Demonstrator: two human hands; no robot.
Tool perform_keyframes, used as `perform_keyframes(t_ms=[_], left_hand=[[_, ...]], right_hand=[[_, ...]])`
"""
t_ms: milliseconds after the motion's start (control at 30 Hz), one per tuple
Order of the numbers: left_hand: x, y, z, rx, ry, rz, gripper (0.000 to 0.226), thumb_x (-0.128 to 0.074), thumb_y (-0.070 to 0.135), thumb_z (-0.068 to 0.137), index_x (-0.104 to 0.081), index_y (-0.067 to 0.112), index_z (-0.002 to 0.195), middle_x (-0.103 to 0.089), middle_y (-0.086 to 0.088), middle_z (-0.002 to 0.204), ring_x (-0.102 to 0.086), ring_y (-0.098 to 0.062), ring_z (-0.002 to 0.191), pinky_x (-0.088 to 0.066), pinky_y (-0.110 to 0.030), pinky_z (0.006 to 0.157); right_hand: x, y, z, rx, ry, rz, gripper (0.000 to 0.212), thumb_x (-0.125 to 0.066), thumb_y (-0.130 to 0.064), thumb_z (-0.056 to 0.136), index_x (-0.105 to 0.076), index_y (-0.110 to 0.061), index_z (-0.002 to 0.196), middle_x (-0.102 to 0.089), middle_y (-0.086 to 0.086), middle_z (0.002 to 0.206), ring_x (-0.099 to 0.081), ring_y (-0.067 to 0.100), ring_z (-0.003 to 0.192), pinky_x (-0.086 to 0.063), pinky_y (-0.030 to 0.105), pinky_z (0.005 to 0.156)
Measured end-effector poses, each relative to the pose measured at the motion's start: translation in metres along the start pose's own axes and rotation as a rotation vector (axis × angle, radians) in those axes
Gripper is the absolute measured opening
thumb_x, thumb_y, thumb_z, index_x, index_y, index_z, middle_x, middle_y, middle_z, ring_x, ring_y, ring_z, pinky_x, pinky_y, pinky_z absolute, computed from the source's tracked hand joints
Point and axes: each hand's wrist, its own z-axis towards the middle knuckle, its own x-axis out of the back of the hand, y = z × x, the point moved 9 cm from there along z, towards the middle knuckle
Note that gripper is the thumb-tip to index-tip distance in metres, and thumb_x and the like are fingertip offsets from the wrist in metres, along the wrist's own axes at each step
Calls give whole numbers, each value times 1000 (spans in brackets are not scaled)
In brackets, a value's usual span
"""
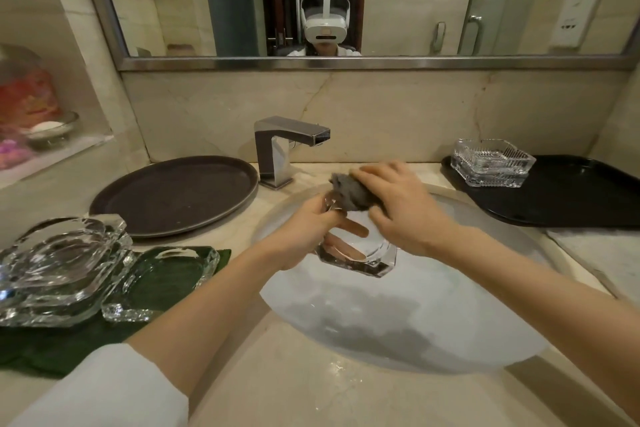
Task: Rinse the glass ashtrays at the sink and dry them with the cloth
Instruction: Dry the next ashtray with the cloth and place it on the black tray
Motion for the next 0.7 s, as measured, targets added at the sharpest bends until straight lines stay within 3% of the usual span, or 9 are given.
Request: perform_keyframes(t_ms=[67,167,233,300,367,467,533,633,700], left_hand=[[-1,6,-1,-28,17,75,28,-39,3,96,-50,14,120,-70,-11,99,-70,-38,83,-60,-37,65],[-3,11,-5,-64,9,153,26,-35,3,97,-52,16,112,-69,-12,94,-71,-34,70,-54,-28,50],[-2,11,-6,-72,24,157,25,-35,6,98,-51,19,112,-69,-9,89,-70,-31,64,-51,-24,47],[1,12,-6,-83,48,158,22,-36,10,99,-50,21,113,-70,-5,86,-71,-29,63,-51,-23,47],[2,13,-5,-92,59,148,19,-37,12,99,-50,25,107,-70,-4,83,-71,-29,63,-49,-21,47],[5,10,-5,-88,81,161,19,-39,12,98,-51,25,104,-70,-6,83,-70,-35,66,-55,-34,56],[6,8,-6,-88,102,150,17,-39,14,99,-50,25,105,-70,-7,83,-70,-33,64,-54,-31,53],[6,10,-8,-95,138,89,17,-38,16,100,-48,28,105,-70,-6,82,-70,-25,57,-48,-21,44],[6,12,-8,-98,153,59,22,-35,14,100,-49,31,101,-70,-5,80,-69,-23,56,-48,-21,42]], right_hand=[[-17,-1,5,-86,-148,136,55,-38,-41,86,-46,-10,131,-55,7,125,-47,25,113,-36,36,95],[-21,2,13,-110,-199,242,15,-53,-27,91,-50,-14,98,-58,1,84,-54,24,83,-34,30,64],[-19,5,17,-101,-216,267,15,-56,-24,90,-44,-17,86,-48,-9,68,-48,14,66,-31,21,54],[-11,6,20,-91,-151,312,16,-60,-23,89,-46,-16,82,-45,-14,65,-44,3,60,-34,13,54],[-7,7,17,-100,-62,352,15,-61,-22,88,-52,-12,81,-46,-13,63,-44,1,59,-34,13,55],[-13,11,9,-145,0,431,18,-62,-21,87,-50,-17,75,-47,-14,60,-48,0,56,-35,13,55],[-16,13,6,-165,6,497,16,-62,-20,87,-50,-19,76,-52,-13,63,-51,-3,60,-37,13,56],[-15,20,3,-234,25,620,5,-61,-17,87,-57,-18,87,-61,-6,76,-57,9,73,-44,24,69],[-15,25,-2,-307,82,716,10,-62,-13,85,-57,-22,85,-62,-1,79,-60,19,78,-47,33,73]])
